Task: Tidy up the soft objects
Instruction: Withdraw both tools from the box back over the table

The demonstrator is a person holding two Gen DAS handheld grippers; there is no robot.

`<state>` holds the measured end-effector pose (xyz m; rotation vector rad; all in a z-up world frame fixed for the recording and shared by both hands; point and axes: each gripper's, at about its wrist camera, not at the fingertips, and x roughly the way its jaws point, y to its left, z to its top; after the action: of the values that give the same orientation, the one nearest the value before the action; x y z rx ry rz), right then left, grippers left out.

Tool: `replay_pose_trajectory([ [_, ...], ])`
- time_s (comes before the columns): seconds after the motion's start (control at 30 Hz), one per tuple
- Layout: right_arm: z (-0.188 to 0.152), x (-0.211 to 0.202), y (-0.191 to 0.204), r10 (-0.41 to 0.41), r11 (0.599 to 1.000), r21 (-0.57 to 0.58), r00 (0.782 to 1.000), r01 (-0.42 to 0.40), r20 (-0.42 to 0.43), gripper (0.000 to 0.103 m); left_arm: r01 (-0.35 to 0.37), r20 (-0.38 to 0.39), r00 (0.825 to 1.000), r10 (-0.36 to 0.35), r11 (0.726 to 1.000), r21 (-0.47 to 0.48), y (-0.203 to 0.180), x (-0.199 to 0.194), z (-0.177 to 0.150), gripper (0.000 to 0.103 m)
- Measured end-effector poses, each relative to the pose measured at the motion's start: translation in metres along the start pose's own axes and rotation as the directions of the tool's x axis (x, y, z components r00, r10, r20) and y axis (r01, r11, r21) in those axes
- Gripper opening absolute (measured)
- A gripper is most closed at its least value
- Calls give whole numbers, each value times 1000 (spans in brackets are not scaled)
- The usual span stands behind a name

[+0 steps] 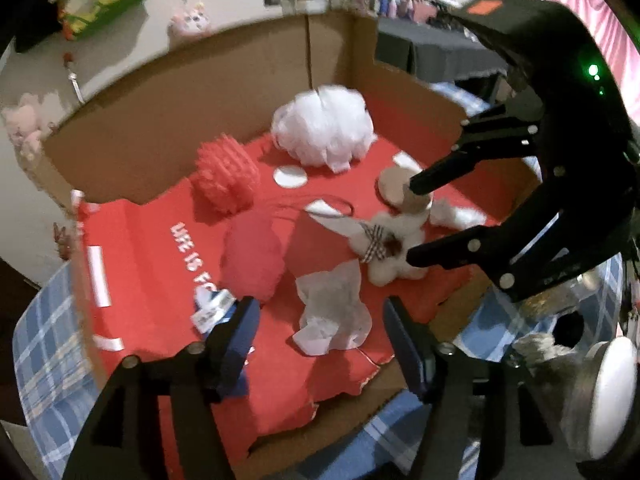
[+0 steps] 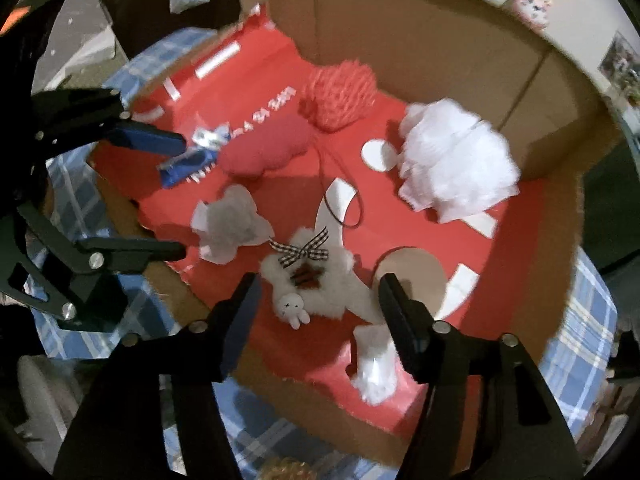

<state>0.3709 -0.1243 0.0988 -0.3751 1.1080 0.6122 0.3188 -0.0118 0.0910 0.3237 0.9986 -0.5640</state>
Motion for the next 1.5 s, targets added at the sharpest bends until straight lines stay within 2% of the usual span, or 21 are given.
replay_pose_trajectory([
  [0.1,-8,-28,4,-11,1000,30,998,9,61,71,-9,48,999,10,1000,-23,-3,-23,-2,81],
  [0.27,-22,-73,24,-54,997,63,986,44,158,74,-41,164,985,53,997,-73,-16,-71,-12,94],
  [0.37,-39,-103,35,-74,995,85,972,56,223,78,-66,250,964,93,991,-115,-24,-101,-20,99],
  [0.47,-59,-133,50,-108,991,112,949,78,296,79,-91,328,935,139,983,-157,-35,-133,-32,102],
  [0.5,-65,-140,53,-116,990,117,941,83,317,79,-103,360,919,159,980,-170,-41,-145,-39,103],
  [0.57,-79,-157,64,-123,988,130,921,80,369,81,-118,405,896,182,977,-179,-51,-162,-51,103],
  [0.63,-96,-172,76,-158,983,156,895,101,417,88,-137,452,866,215,970,-199,-64,-180,-66,103],
  [0.7,-109,-182,88,-207,975,171,865,142,458,91,-138,482,846,228,967,-214,-72,-191,-76,103],
  [0.8,-135,-195,111,-284,958,186,809,218,514,91,-153,534,803,266,957,-246,-91,-208,-99,103],
  [0.83,-146,-199,120,-308,951,197,784,238,538,91,-157,544,794,273,955,-250,-95,-211,-104,103],
  [0.9,-164,-202,134,-336,942,212,750,261,570,94,-169,570,765,298,948,-269,-107,-217,-117,103],
  [1.0,-186,-203,149,-362,932,241,711,269,604,99,-181,600,724,339,934,-309,-124,-224,-139,103],
  [1.03,-193,-202,154,-367,930,251,701,268,612,99,-179,605,718,345,931,-318,-127,-226,-145,103],
  [1.13,-213,-196,165,-377,926,278,681,256,628,99,-168,613,707,353,926,-339,-139,-226,-160,103],
  [1.27,-233,-182,170,-413,909,331,666,255,622,99,-190,615,687,386,913,-361,-152,-220,-177,103],
  [1.33,-241,-173,170,-431,899,355,662,256,613,99,-201,609,684,402,906,-372,-155,-213,-182,103],
  [1.43,-252,-160,172,-446,891,369,665,265,599,99,-212,587,697,412,900,-380,-162,-197,-192,103],
  [1.5,-257,-152,170,-460,882,388,666,267,587,99,-216,569,712,410,900,-378,-163,-184,-195,103],
])
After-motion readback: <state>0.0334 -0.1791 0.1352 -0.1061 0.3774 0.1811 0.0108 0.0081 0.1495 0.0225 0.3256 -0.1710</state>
